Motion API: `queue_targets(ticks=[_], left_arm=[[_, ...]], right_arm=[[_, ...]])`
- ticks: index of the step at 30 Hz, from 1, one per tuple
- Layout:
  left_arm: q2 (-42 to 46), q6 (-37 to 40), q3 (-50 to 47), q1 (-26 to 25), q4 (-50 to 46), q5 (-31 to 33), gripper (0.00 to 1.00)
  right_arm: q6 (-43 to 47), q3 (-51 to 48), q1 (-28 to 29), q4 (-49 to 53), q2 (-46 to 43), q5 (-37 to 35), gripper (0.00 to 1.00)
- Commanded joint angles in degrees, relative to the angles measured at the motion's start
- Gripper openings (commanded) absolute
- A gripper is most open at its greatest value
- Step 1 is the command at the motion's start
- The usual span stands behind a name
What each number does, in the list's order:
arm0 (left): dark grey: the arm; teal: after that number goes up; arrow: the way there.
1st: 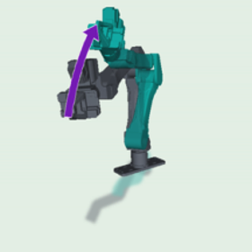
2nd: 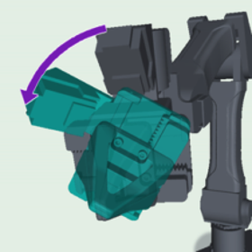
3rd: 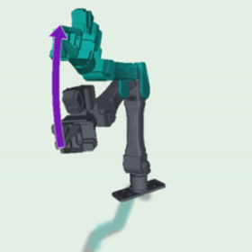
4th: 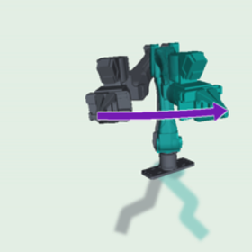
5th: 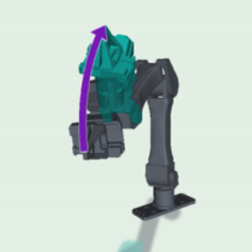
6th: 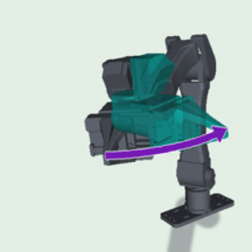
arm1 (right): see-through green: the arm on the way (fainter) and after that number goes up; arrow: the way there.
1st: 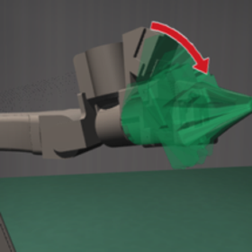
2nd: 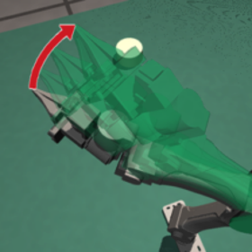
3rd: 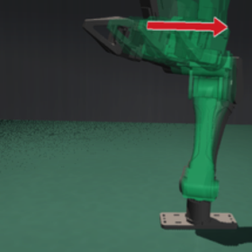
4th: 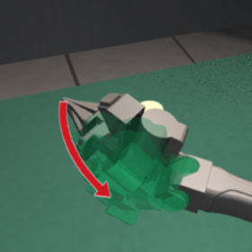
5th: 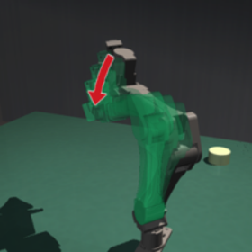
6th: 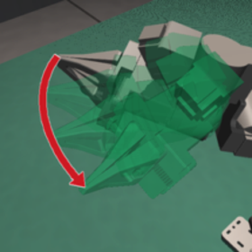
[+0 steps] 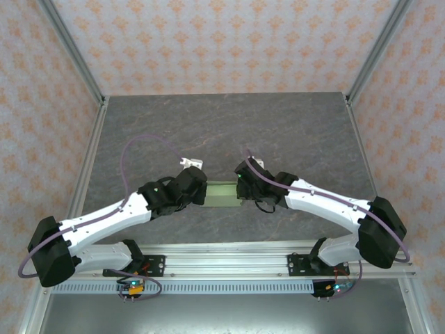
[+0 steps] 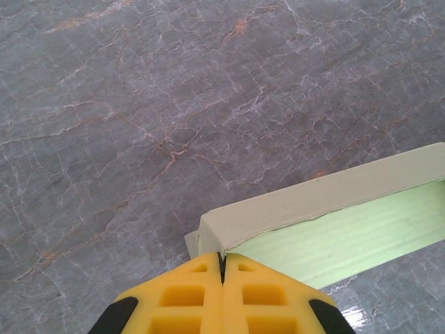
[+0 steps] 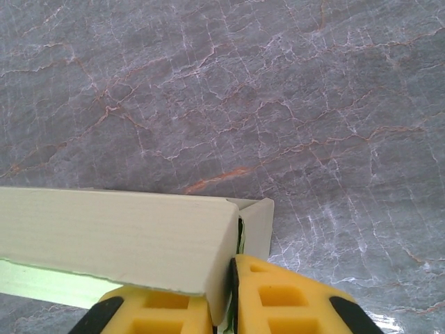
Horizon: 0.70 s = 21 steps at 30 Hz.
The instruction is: Fold the paper box
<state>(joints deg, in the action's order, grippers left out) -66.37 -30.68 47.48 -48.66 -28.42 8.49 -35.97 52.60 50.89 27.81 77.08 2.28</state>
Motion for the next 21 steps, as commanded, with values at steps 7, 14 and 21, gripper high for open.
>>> queue_targets(ticks=[7,14,21], left_arm=[[-2.94,-3.82,5.26,0.73,-4.38,-3.43,0.0],[-1.98,-5.55,4.44,1.39,-2.31,-5.24,0.0],[-1.48,-10.19,0.98,4.14,2.57,-12.45,0.0]], right_arm=[[0.13,0.75,2.25,1.98,1.45,-3.3,0.16],[-0.45,1.08,2.54,1.89,1.89,-3.68,0.16],[-0.5,2.15,2.72,2.33,2.73,-3.77,0.16]])
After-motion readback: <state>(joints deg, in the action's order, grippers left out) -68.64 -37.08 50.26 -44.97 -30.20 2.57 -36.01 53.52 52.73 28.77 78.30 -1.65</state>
